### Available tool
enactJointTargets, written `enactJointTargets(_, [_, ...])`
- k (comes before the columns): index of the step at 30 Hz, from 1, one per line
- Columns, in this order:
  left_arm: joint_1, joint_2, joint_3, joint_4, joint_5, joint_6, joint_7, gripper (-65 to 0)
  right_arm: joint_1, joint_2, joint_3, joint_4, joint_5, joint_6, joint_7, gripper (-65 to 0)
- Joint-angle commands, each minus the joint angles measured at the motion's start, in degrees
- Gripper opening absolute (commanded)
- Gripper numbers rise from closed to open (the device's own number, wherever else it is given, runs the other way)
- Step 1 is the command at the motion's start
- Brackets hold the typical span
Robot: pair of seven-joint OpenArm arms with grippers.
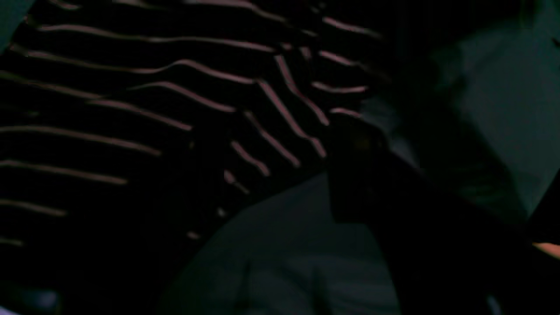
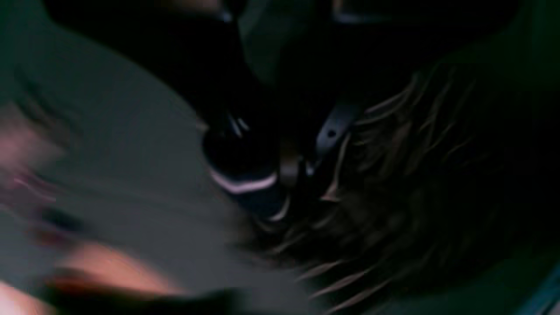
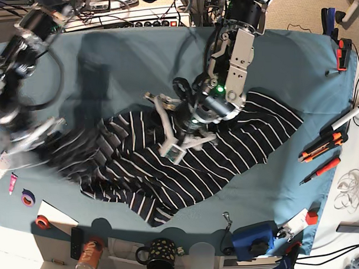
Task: Layout the t-shirt on the table in an organized manner, then fold the t-shirt properly
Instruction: 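Drag the held shirt corner with the right gripper toward the tape rolls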
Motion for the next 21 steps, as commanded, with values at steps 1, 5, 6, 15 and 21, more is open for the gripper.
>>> enactJointTargets(1, [-0.87, 0.96, 0.24, 0.94, -0.68, -0.28, -1.16, -30.5, 1.2, 0.96, 1.07, 0.81, -0.44, 0.17, 1.55, -65.0])
enactJointTargets(5, [-0.92, 0.94, 0.22, 0.94, -0.61, -0.28, -1.55, -30.5, 0.94, 1.4, -1.2, 0.81, 6.1, 10.74, -9.84, -65.0])
enactJointTargets(6, [-0.9, 0.94, 0.22, 0.94, -0.63, -0.28, -1.53, -30.5, 0.79, 1.25, -2.19, 0.76, 5.57, 10.74, -10.19, -65.0])
enactJointTargets(15, [-0.9, 0.94, 0.22, 0.94, -0.63, -0.28, -1.36, -30.5, 0.15, 0.96, -4.52, 0.37, 2.14, 10.74, -7.78, -65.0])
enactJointTargets(21, [-0.9, 0.94, 0.22, 0.94, -0.63, -0.28, -1.29, -30.5, 0.17, 1.01, -4.46, 0.39, 2.19, 10.73, -6.47, -65.0])
